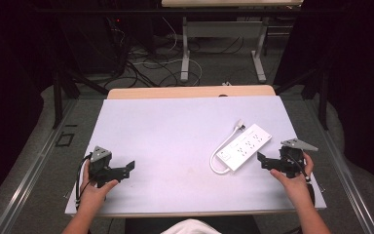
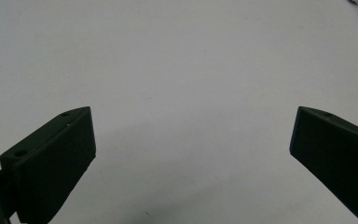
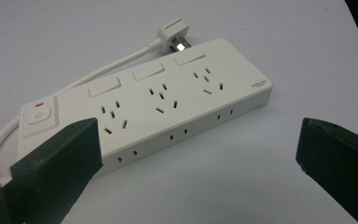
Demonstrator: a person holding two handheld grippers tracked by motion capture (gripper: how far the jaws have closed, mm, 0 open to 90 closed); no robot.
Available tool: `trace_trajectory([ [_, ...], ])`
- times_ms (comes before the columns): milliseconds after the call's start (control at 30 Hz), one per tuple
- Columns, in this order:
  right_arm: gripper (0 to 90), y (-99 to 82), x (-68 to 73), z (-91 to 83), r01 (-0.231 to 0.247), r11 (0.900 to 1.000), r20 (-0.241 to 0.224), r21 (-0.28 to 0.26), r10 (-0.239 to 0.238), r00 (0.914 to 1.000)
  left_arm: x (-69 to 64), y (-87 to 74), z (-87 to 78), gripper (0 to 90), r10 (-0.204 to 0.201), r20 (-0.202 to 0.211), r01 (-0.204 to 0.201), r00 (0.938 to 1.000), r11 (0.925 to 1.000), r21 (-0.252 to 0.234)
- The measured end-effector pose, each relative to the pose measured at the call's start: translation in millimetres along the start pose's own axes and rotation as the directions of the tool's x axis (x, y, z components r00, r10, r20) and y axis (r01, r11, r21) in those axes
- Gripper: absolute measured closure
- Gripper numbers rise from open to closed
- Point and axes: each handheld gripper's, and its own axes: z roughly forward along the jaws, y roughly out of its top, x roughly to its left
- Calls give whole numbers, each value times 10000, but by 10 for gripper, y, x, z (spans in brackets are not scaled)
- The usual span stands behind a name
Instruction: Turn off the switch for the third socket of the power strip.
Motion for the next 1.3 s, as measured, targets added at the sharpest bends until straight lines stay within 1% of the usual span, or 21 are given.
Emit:
trace_trajectory([
  [67,0,-11,-18,2,168,9998,-40,52,-168,9999,-3,4,0,2,22,-31,-22,10000,10000,32],
  [100,0,-15,-22,0,174,9998,-25,56,-174,9998,-10,2,10,2,14,-111,-14,9999,10000,-55],
  [200,6,-16,-17,0,-80,9999,82,-86,80,9999,-12,7,20,2,46,-226,-48,9997,9999,-102],
  [233,13,-15,-24,-1,-69,10000,86,-55,70,9999,-9,5,28,2,-49,-259,47,9997,9999,-92],
  [333,27,-16,-38,10,0,10000,81,-32,1,10000,-1,7,31,2,-50,-286,49,9996,10000,-33],
  [367,28,-16,-27,17,-126,9999,56,6,126,9999,4,7,34,2,-29,-298,29,9996,10000,-24],
  [400,28,-15,-30,33,119,9999,124,68,-120,9999,7,6,36,2,-17,-317,15,9995,10000,-47],
  [467,28,-10,-27,51,312,9995,189,-18,-311,9993,14,-1,24,2,-42,-285,42,9996,10000,4],
  [633,38,-4,-34,58,644,9979,296,-105,-641,9975,21,-8,6,2,-61,-327,59,9994,10000,-60],
  [700,50,-2,-43,57,654,9978,311,-92,-650,9974,15,-14,-2,2,-113,-337,114,9994,9999,9],
  [800,61,12,-33,60,586,9983,299,-14,-585,9978,15,-29,-12,2,-33,-389,33,9992,10000,-9],
  [833,61,12,-33,60,586,9983,299,-14,-585,9978,11,-34,-21,2,-95,-385,96,9992,9999,33],
  [867,66,29,-11,60,532,9986,176,-23,-532,9984,16,-43,-36,2,-78,-432,77,9990,10000,-18],
  [900,72,34,4,66,544,9985,177,-96,-542,9984,16,-43,-36,2,-78,-432,77,9990,10000,-18],
  [933,80,44,11,67,620,9981,53,-59,-619,9981,23,-45,-50,2,-116,-452,113,9989,9999,-66],
  [1000,103,58,43,79,637,9980,-10,-36,-637,9980,27,-46,-54,2,-123,-470,119,9988,9999,-78],
  [1067,123,69,54,105,799,9968,-16,5,-799,9968,34,-45,-59,3,-166,-474,163,9987,9998,-67],
  [1167,144,79,83,144,654,9978,-165,135,-652,9977,40,-48,-49,3,-259,-499,252,9984,9996,-131],
  [1267,144,101,99,180,754,9970,-225,199,-750,9969,41,-48,-47,3,-317,-513,309,9982,9994,-150],
  [1300,145,109,112,195,713,9973,-287,190,-707,9971,42,-47,-50,3,-316,-501,309,9982,9994,-149],
])
